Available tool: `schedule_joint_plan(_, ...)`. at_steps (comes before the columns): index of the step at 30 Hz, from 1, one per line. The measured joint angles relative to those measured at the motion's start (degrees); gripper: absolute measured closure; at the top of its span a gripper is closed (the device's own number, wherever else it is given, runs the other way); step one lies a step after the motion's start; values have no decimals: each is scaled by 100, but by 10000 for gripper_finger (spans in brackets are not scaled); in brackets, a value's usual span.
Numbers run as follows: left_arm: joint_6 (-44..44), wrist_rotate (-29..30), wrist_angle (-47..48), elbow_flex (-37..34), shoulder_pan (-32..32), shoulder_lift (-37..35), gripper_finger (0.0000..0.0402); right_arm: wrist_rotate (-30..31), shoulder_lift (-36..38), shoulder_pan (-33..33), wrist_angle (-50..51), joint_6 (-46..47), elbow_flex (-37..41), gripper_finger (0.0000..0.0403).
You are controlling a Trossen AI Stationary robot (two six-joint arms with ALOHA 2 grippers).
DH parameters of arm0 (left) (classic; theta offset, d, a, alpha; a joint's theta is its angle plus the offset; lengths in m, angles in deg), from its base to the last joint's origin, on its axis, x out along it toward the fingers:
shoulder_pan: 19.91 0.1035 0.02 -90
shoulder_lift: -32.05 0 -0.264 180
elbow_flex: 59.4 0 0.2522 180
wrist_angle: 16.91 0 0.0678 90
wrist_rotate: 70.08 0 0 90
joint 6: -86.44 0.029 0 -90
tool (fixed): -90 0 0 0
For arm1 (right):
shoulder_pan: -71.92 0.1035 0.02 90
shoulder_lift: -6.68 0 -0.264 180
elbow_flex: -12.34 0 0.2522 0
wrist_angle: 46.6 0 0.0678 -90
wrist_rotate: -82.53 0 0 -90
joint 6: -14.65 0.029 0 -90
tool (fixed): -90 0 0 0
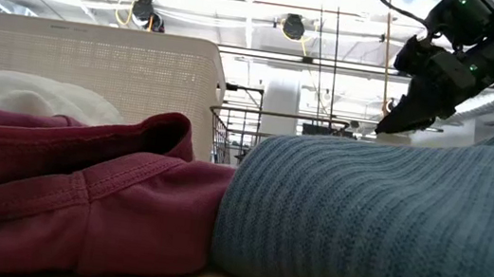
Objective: Pick & Place Cloths
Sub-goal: Put the gray sock into the transparent bin
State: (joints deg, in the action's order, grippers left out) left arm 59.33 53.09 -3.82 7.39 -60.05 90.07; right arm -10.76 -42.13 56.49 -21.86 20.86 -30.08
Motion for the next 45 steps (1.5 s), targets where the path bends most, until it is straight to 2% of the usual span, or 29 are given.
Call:
schedule_joint_plan(5,-2,0,0,0,0,0,381,0,-137,250,-2,-591,0,216)
schedule_joint_plan(10,4,0,0,0,0,0,388,50,-437,586,-35,-1155,-4,196)
schedule_joint_plan(15,2,0,0,0,0,0,399,837,-834,926,-120,-1613,-4,198)
schedule_joint_plan(19,-11,0,-2,0,0,0,388,1576,-1135,1092,-269,-1841,-4,197)
schedule_joint_plan(22,-17,0,-6,0,0,0,383,1870,-1305,1191,-328,-2053,-4,193)
schedule_joint_plan(29,-17,0,-22,0,0,0,399,2254,-1701,1330,-334,-2324,-4,191)
schedule_joint_plan(34,-16,40,-22,0,0,0,387,2582,-1915,1330,-352,-2344,-4,192)
schedule_joint_plan(45,-15,203,-23,0,2,0,380,2571,-1927,1330,-444,-2344,-2,214)
